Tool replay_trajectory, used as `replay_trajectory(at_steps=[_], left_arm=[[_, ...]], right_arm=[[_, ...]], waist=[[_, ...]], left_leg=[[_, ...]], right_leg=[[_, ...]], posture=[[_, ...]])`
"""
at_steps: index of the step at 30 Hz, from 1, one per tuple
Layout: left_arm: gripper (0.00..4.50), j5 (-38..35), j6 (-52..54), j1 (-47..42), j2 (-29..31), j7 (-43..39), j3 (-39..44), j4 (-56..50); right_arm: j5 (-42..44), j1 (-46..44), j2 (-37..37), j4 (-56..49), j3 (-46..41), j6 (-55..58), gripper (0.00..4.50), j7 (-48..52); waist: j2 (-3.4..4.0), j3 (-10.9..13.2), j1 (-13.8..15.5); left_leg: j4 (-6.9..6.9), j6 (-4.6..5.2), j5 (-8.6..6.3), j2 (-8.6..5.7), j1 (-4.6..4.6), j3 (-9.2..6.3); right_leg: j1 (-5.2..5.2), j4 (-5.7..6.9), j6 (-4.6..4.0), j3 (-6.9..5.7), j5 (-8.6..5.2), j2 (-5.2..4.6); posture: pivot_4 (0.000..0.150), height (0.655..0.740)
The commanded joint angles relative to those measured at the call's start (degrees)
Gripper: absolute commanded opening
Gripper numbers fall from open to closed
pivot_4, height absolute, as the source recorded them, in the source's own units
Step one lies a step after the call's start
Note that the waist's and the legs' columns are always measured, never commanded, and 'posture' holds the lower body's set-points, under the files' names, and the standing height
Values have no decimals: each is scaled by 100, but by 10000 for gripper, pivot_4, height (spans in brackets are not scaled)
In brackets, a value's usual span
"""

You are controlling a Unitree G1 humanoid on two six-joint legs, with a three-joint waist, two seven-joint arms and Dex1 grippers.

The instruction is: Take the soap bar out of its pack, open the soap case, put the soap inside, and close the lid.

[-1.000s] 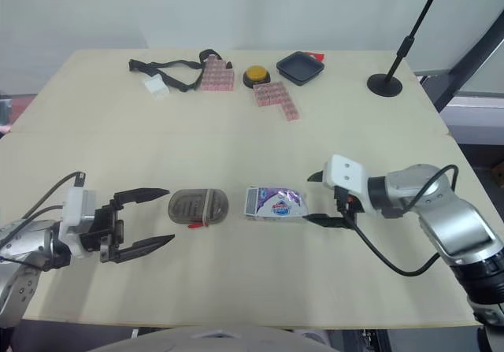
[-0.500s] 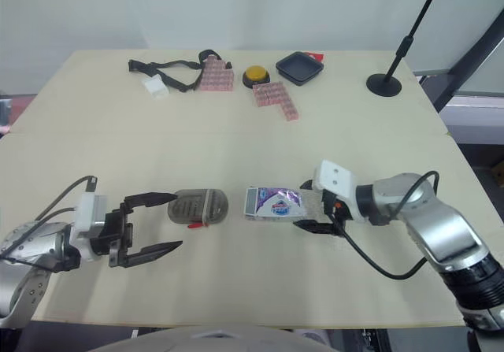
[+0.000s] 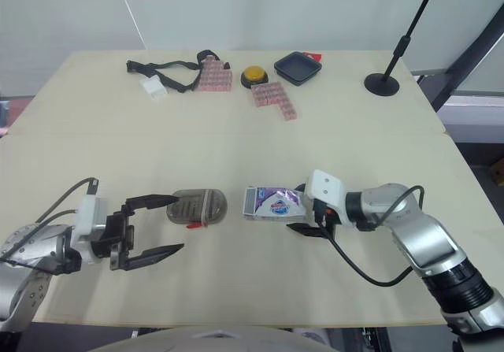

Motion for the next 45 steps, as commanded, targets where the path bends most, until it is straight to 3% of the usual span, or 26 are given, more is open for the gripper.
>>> replay_trajectory(at_steps=[1, 9, 14, 26, 30, 45], left_arm=[[44729, -35, -41, 15, 13, 64, 12, -185], [44729, -23, -52, 11, 9, 114, -20, -169], [45000, -8, -49, 16, 8, 145, -37, -161], [45000, 7, -74, 9, -8, 218, -83, -158], [45000, 11, -87, 26, -10, 230, -109, -168], [45000, 42, -150, 59, 1, 280, -144, -153]], right_arm=[[-41, -52, 54, 78, -102, -308, 45000, 21], [-75, -91, 104, 282, -79, -527, 45000, 155], [-136, -87, 110, 366, -100, -629, 30349, 152], [-189, -106, 136, 457, -138, -731, 30349, 133], [-193, -94, 135, 456, -165, -661, 20361, 88], [-155, -216, -110, 419, -351, -758, 20361, 279]], waist=[[0, 0, 1], [-1, 0, -4], [0, 0, -4], [0, -1, -4], [-1, -2, -8], [-1, -2, -4]], left_leg=[[0, 0, 0, 0, 1, 0], [2, 0, 1, 0, 1, 0], [2, 0, 1, 0, 1, 0], [6, 0, 2, -1, 2, 0], [6, 0, 2, -1, 2, 0], [8, -1, 5, -1, 10, 1]], right_leg=[[0, 1, 0, 0, 0, 0], [0, 4, 0, 1, 0, 0], [0, 6, 0, 1, 0, 0], [0, 13, 0, 2, 0, 0], [0, 16, 0, 2, 0, 0], [3, 24, 0, 5, 0, -1]], posture=[[1500, 7400], [1500, 7400], [1500, 7400], [1500, 7400], [1500, 7400], [1500, 7400]])
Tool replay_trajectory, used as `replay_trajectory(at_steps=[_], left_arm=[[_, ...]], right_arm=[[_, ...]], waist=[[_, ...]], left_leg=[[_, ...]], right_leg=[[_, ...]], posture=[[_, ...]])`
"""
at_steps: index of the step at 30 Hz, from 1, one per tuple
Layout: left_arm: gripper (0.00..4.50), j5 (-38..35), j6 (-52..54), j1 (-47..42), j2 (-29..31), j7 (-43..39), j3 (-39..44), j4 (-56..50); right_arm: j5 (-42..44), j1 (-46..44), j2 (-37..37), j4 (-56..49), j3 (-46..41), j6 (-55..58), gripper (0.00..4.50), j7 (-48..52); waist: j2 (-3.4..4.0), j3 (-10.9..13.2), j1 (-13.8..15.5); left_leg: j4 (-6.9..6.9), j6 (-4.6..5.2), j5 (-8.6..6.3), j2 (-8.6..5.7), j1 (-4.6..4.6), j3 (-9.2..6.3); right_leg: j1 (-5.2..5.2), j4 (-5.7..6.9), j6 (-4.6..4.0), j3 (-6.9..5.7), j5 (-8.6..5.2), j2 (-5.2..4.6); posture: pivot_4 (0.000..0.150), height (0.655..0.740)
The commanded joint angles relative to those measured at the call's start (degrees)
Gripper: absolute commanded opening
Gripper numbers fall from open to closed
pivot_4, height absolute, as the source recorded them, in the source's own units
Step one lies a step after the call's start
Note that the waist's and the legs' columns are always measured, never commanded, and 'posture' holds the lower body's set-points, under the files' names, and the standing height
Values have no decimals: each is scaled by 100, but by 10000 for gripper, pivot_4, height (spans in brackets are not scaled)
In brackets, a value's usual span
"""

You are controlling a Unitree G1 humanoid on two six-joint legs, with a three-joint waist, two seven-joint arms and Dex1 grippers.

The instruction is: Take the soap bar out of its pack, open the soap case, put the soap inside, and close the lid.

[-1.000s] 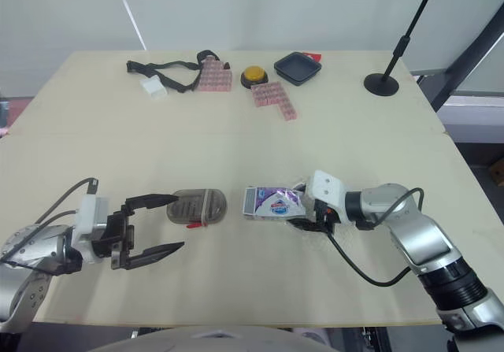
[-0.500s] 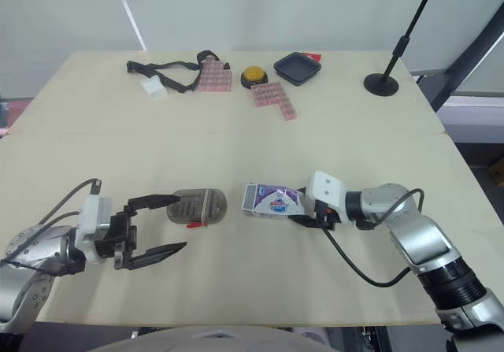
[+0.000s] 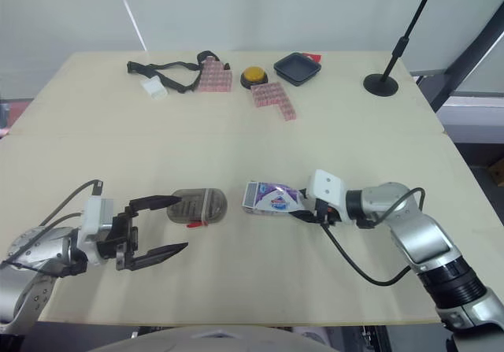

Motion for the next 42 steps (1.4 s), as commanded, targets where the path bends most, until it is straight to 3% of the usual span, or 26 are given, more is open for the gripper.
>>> replay_trajectory(at_steps=[1, 9, 31, 42], left_arm=[[45000, 26, -114, 7, 21, -5, 39, -136], [45000, 56, -120, -122, 46, -57, -1, 2], [45000, 95, -64, -170, 82, -172, -17, 8], [45000, 99, -10, -259, 97, -237, -73, 51]], right_arm=[[59, -154, -202, -78, -357, -124, 20361, 96], [136, -104, -942, -95, -678, -526, 20361, 829], [63, 129, -1470, 559, -1148, -1092, 20361, 1302], [591, 986, -2226, 1442, -2477, -1394, 20361, 2029]], waist=[[0, 0, 0], [1, 0, 3], [1, 0, 8], [3, -2, 45]], left_leg=[[0, 0, 0, 0, 0, 0], [0, 0, 0, 0, -2, 0], [9, 6, 1, 2, -29, 1], [17, 13, -2, 1, -33, 1]], right_leg=[[0, 0, 0, 0, 0, 0], [0, -1, 0, 1, 0, 1], [0, 6, -2, 1, -1, 0], [1, 7, -2, 2, -1, -2]], posture=[[1500, 7400], [1500, 7400], [1500, 7400], [1500, 7400]])
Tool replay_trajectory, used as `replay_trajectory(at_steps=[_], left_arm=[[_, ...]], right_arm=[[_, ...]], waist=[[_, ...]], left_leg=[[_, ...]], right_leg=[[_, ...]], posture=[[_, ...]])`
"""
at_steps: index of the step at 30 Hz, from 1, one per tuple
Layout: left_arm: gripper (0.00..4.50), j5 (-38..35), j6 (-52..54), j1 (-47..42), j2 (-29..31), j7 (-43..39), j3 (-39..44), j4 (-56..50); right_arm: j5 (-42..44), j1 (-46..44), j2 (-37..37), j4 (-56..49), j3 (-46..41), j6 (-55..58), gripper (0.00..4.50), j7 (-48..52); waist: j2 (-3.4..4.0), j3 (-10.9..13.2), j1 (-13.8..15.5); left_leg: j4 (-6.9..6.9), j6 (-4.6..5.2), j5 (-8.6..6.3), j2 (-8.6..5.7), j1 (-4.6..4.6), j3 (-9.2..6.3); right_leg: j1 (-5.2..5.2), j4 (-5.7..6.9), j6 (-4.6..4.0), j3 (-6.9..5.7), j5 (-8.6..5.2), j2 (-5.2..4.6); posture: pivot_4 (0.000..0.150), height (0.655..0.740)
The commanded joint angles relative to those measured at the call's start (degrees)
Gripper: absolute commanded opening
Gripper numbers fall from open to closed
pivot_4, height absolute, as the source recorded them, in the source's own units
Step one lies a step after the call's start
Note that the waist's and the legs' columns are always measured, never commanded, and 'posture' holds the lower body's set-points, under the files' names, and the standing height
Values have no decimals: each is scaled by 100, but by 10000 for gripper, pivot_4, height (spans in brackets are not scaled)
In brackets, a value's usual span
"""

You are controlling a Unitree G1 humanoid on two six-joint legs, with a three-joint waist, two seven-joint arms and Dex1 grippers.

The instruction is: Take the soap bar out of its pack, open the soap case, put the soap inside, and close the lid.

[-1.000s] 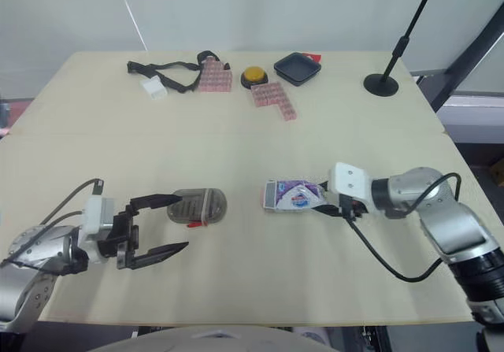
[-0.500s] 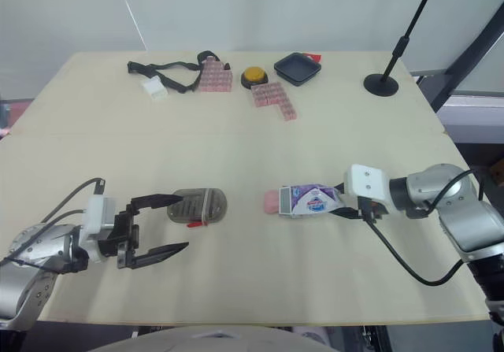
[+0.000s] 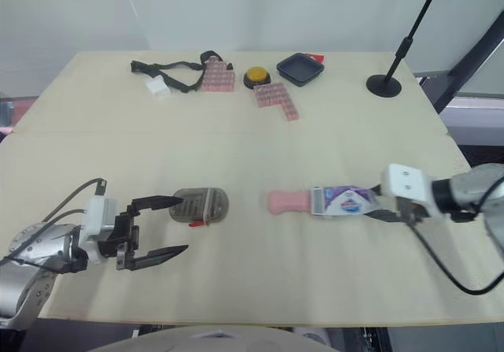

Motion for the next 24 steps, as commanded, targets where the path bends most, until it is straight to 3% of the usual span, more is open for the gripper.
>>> replay_trajectory(at_steps=[1, 7, 12, 16, 19, 24], left_arm=[[45000, -30, 4, -58, 49, -14, -18, -24], [45000, -53, 26, -68, 16, 14, -5, -54], [45000, -72, 81, -75, -33, 131, 1, -125], [45000, -92, 120, -108, -43, 185, 10, -149], [45000, -108, 134, -160, -60, 209, -6, -145], [45000, -155, 166, -235, -89, 205, -41, -162]], right_arm=[[346, 100, -147, 229, -559, -74, 20361, 246], [666, 92, 479, 270, -1284, 1116, 20361, -1115], [501, 170, 1408, -566, -1680, 2659, 20361, -3321], [537, -110, 2449, -1783, -1973, 4738, 20361, -5275], [371, -575, 3628, -2607, -2308, 6022, 20361, -6692], [46, -839, 4725, -3343, -2194, 6859, 20361, -7713]], waist=[[1, -1, -13], [5, -4, -9], [10, -7, 20], [20, -11, 22], [23, -12, 8], [27, -15, 35]], left_leg=[[0, 1, -1, 1, 1, 0], [4, 8, 1, 2, 1, 0], [5, 3, 5, 1, 1, 0], [3, 0, 6, -1, 8, 1], [-5, -10, 12, -1, 32, 2], [-44, -32, 27, -9, 45, 3]], right_leg=[[0, 1, -1, 0, 0, 0], [0, 6, -2, 0, -1, 2], [-1, 7, -2, -1, -1, 1], [-5, 8, -1, 0, -1, 2], [-9, 11, -1, 2, -1, 4], [-14, 8, -1, 0, -1, -1]], posture=[[1500, 7400], [1500, 7400], [1500, 7400], [1500, 7400], [1500, 7400], [1500, 7400]])
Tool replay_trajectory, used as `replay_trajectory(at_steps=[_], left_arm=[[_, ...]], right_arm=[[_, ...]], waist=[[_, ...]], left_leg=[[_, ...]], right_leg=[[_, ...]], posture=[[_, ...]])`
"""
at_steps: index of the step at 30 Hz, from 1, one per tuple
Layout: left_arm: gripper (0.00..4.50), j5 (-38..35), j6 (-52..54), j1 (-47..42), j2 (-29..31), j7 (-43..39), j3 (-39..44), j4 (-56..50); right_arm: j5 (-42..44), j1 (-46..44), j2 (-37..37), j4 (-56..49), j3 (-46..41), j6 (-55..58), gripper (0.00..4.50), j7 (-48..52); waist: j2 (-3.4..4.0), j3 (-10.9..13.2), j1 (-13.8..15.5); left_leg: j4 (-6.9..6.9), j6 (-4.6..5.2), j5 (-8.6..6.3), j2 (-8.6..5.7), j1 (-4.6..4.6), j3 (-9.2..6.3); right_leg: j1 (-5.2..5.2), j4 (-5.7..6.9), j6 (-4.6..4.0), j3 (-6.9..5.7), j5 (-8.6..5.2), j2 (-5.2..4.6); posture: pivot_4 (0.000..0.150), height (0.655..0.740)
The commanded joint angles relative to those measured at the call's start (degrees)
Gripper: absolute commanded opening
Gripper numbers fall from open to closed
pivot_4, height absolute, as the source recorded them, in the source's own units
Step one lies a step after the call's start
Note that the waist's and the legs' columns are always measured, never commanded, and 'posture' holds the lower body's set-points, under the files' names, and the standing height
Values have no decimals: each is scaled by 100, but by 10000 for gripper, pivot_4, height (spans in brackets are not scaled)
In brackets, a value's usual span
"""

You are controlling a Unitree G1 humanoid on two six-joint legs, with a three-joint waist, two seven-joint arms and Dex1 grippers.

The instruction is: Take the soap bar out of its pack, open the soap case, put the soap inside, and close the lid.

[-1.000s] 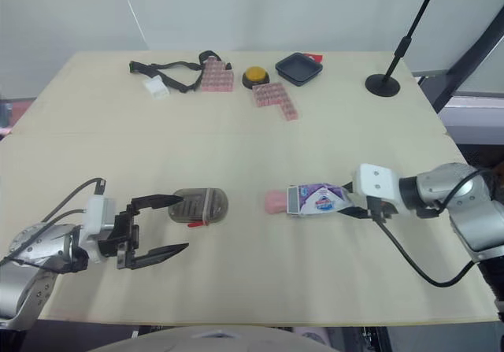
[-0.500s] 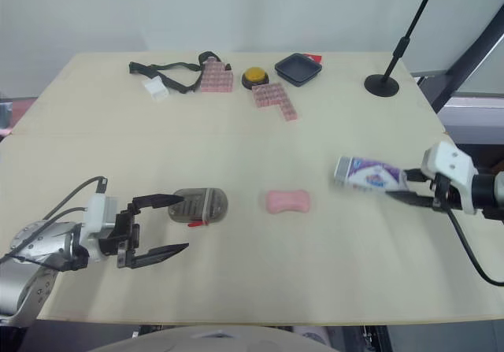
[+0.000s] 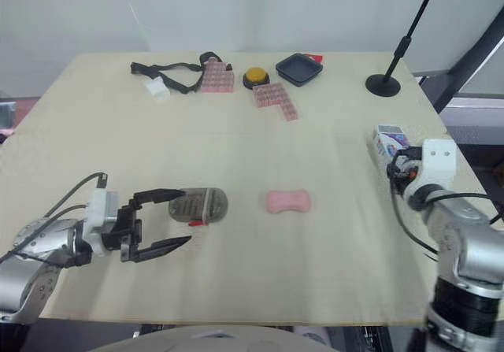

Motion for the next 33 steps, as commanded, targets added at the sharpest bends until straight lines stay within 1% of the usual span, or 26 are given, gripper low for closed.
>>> replay_trajectory(at_steps=[1, 6, 9, 13, 18, 20, 21, 22, 25, 26, 28, 30, 33], left_arm=[[45000, -131, 1, -52, 6, -20, -9, -151], [45000, -414, 209, -5, 29, -6, 70, -308], [45000, -618, 381, 91, 24, 65, 93, -476], [45000, -628, 458, 77, -30, 200, 66, -541], [45000, -502, 372, 77, -50, 201, -4, -522], [45000, -483, 365, 82, -53, 211, -9, -519], [45000, -451, 346, 77, -56, 220, -9, -496], [45000, -427, 332, 72, -58, 227, -10, -479], [45000, -320, 244, 72, -52, 194, -35, -421], [45000, -308, 235, 72, -60, 198, -37, -411], [45000, -298, 223, 64, -74, 209, -37, -396], [45000, -273, 190, 42, -72, 202, -31, -348], [45000, -190, 91, 0, -33, 131, -28, -226]], right_arm=[[-279, -44, 203, -483, 38, 272, 20361, -511], [-542, 125, 299, -492, 317, 137, 20361, -751], [-621, 66, 429, -501, 421, 110, 20361, -852], [-647, 82, 503, -554, 538, 78, 20361, -836], [-586, 183, 540, -525, 447, 15, 20361, -691], [-549, 217, 513, -483, 433, 54, 26207, -602], [-560, 238, 471, -444, 459, 19, 28181, -556], [-575, 251, 440, -417, 479, -12, 32499, -523], [-610, 246, 347, -341, 536, -114, 42621, -439], [-626, 243, 293, -320, 565, -153, 44791, -414], [-650, 243, 132, -313, 611, -240, 44791, -329], [-604, 266, -244, -362, 655, -402, 44791, -35], [-331, 272, -891, -342, 493, -793, 44791, 693]], waist=[[0, 0, 7], [1, 1, -6], [2, 1, -40], [4, 2, -46], [4, 2, -33], [4, 2, -37], [4, 2, -38], [4, 2, -39], [4, 2, -39], [4, 2, -40], [4, 2, -39], [6, 3, -34], [5, 3, -33]], left_leg=[[-6, -1, 2, -2, 0, 0], [-28, -11, 6, -3, 8, 0], [-60, -54, -1, -6, 27, 3], [-76, -67, 4, -4, 42, 3], [-77, -67, 6, -5, 41, 3], [-77, -67, 6, -5, 41, 3], [-77, -67, 6, -5, 42, 3], [-77, -67, 6, -5, 42, 3], [-77, -67, 6, -5, 42, 3], [-77, -67, 6, -5, 42, 3], [-76, -66, 7, -5, 42, 3], [-76, -66, 7, -5, 42, 3], [-75, -66, 6, -5, 43, 2]], right_leg=[[0, -4, 0, 0, 0, -1], [5, -17, 1, -2, 1, -1], [10, -20, 2, 1, 1, 0], [17, -20, 1, -1, 1, 1], [19, -20, 2, -2, 1, 0], [19, -20, 2, -2, 1, 0], [19, -20, 1, -2, 1, 0], [19, -20, 1, -2, 1, 0], [19, -19, 2, -2, 1, 0], [19, -19, 2, -2, 1, 0], [20, -18, 2, -2, 1, 0], [20, -19, 1, -2, 1, 0], [24, -21, 2, -1, 1, -1]], posture=[[1500, 7400], [1500, 7400], [1500, 7400], [1500, 7400], [1500, 7400], [1500, 7400], [1500, 7400], [1500, 7400], [1500, 7400], [1500, 7400], [1500, 7400], [1500, 7400], [1500, 7400]])
